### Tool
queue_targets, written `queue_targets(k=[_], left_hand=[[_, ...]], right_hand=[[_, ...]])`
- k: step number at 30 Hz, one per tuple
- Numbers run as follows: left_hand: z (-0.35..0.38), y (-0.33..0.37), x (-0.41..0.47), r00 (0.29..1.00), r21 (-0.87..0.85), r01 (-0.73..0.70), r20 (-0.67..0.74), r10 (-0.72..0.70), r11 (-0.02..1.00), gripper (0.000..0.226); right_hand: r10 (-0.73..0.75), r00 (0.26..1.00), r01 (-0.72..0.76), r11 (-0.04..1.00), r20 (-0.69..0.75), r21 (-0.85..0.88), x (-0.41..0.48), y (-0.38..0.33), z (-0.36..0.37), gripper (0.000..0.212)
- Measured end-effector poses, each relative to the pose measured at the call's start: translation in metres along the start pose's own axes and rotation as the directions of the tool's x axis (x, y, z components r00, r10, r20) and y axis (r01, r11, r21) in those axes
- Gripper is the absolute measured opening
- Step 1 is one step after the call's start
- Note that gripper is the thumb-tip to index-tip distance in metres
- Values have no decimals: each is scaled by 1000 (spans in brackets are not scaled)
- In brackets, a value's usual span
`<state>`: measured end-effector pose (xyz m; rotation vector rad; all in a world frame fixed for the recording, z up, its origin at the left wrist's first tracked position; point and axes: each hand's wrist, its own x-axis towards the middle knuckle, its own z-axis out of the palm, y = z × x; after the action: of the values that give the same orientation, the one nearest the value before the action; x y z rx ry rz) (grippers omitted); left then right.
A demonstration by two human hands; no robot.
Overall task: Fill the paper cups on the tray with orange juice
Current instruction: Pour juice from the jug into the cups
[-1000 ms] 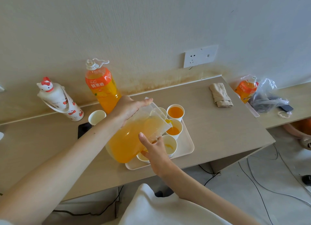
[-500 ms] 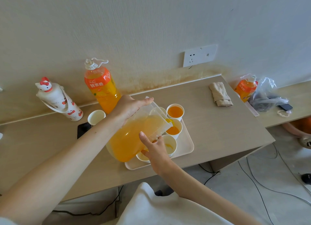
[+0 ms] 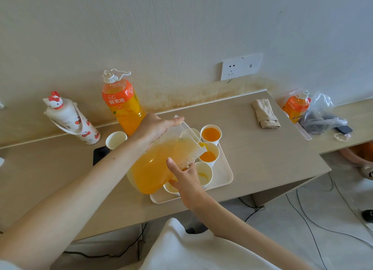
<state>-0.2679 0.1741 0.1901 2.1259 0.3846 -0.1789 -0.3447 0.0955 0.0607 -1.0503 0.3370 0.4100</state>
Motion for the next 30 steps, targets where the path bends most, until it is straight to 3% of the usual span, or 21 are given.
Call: queue_targets(k=[6, 11, 26, 28, 30], left_hand=[[-2, -6, 5, 999, 11, 14, 44, -14, 1000, 46], [-2, -6, 7, 999, 18, 28, 41, -29, 999, 58], [-6, 5, -8, 998, -44, 48, 45, -46, 998, 40], [-6, 4, -7, 997, -47, 51, 52, -49, 998, 44], [-6, 5, -7, 998, -29, 49, 43, -48, 998, 67]], right_hand=[[16, 1000, -16, 1000, 7, -7, 1, 2, 0, 87], [18, 1000, -18, 1000, -3, -8, 3, 2, 0, 93], [-2, 1000, 2, 1000, -6, -11, 4, 3, 1, 89], [-2, 1000, 2, 1000, -4, -14, 5, 3, 2, 90], [-4, 1000, 3, 1000, -7, -18, 5, 2, 2, 89]])
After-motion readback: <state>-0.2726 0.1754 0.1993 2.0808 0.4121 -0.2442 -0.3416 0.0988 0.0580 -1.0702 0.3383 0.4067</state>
